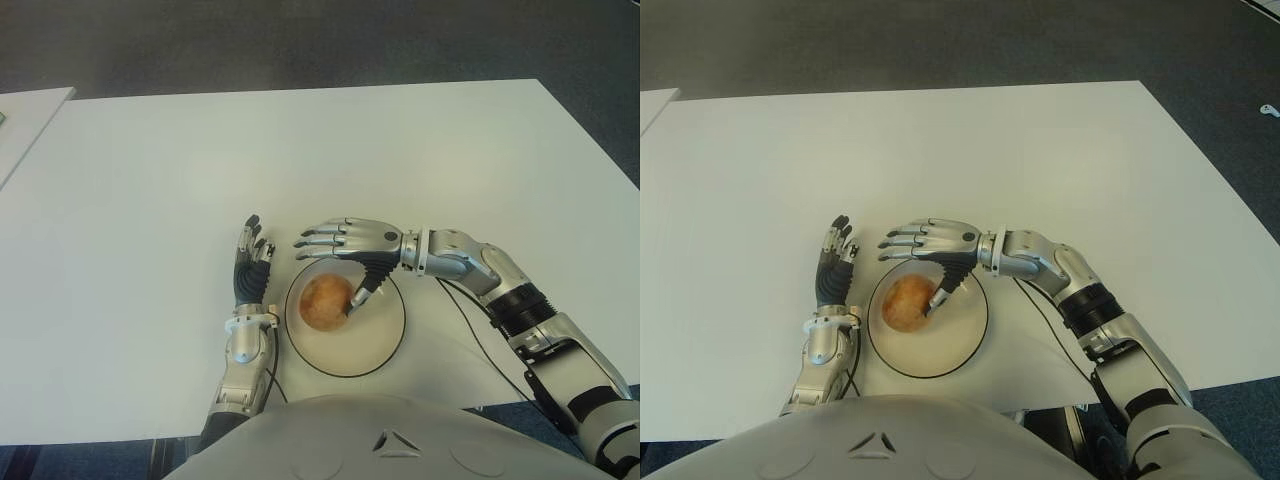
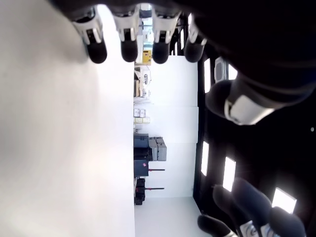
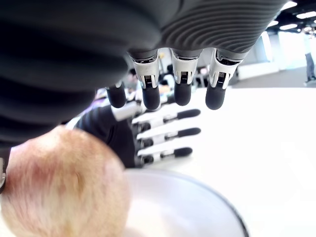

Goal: Put the apples into the plate.

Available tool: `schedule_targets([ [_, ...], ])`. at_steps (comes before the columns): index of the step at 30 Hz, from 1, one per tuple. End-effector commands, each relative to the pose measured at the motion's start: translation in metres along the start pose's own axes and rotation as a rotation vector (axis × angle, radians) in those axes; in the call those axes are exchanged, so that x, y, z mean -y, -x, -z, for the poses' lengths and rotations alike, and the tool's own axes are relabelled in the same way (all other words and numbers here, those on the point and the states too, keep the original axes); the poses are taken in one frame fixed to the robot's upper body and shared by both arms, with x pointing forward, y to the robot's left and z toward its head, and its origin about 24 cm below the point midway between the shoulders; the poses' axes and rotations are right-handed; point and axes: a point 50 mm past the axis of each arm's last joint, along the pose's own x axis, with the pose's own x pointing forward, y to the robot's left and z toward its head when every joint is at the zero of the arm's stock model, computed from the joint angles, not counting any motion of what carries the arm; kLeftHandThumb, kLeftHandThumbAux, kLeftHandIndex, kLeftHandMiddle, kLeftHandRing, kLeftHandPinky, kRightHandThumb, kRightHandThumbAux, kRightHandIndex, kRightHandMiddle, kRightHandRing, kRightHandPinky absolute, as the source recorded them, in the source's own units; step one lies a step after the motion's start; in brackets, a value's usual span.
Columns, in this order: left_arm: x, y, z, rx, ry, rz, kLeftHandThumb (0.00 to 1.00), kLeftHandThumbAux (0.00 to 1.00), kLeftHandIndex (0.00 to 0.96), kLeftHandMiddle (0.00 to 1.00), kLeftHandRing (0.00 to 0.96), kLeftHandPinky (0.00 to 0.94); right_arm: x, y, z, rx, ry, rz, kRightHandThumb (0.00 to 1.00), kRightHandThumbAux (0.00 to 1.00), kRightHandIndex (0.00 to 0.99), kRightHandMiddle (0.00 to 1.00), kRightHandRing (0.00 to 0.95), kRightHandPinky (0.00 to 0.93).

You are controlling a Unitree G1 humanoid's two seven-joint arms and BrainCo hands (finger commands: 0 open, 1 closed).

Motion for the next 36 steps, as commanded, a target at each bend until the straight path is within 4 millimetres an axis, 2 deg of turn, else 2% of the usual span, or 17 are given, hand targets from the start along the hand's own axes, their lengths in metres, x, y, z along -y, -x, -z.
schedule_targets([
  [1, 0.002, -0.003, 0.008, -0.046, 0.021, -0.002, 0.081, 0.47, 0.019, 0.035, 0.026, 0.026, 0.001, -0.004, 0.008, -0.058, -0.018, 0.043, 0.0, 0.399, 0.021, 0.041, 0.0, 0.0],
  [5, 0.001, -0.007, 0.009, -0.036, 0.029, -0.003, 0.081, 0.479, 0.015, 0.036, 0.024, 0.019, 0.0, -0.008, 0.011, -0.082, -0.045, 0.077, 0.0, 0.41, 0.015, 0.039, 0.0, 0.0],
  [15, -0.004, -0.007, 0.005, 0.029, 0.065, -0.023, 0.061, 0.518, 0.056, 0.079, 0.066, 0.084, -0.007, -0.016, 0.014, -0.129, -0.19, 0.189, 0.0, 0.424, 0.021, 0.05, 0.007, 0.0],
  [21, -0.006, -0.011, 0.006, 0.024, 0.144, -0.043, 0.076, 0.495, 0.078, 0.075, 0.066, 0.069, -0.002, -0.025, 0.023, -0.198, -0.335, 0.348, 0.0, 0.424, 0.04, 0.057, 0.028, 0.032],
  [31, -0.006, -0.023, 0.004, 0.077, 0.194, -0.043, 0.086, 0.478, 0.065, 0.051, 0.028, 0.016, 0.002, -0.022, 0.043, -0.368, -0.613, 0.542, 0.011, 0.381, 0.051, 0.063, 0.029, 0.032],
  [36, -0.009, -0.028, -0.001, 0.108, 0.192, -0.04, 0.096, 0.47, 0.048, 0.024, 0.004, 0.002, -0.002, -0.012, 0.062, -0.428, -0.871, 0.711, 0.041, 0.389, 0.056, 0.068, 0.025, 0.009],
])
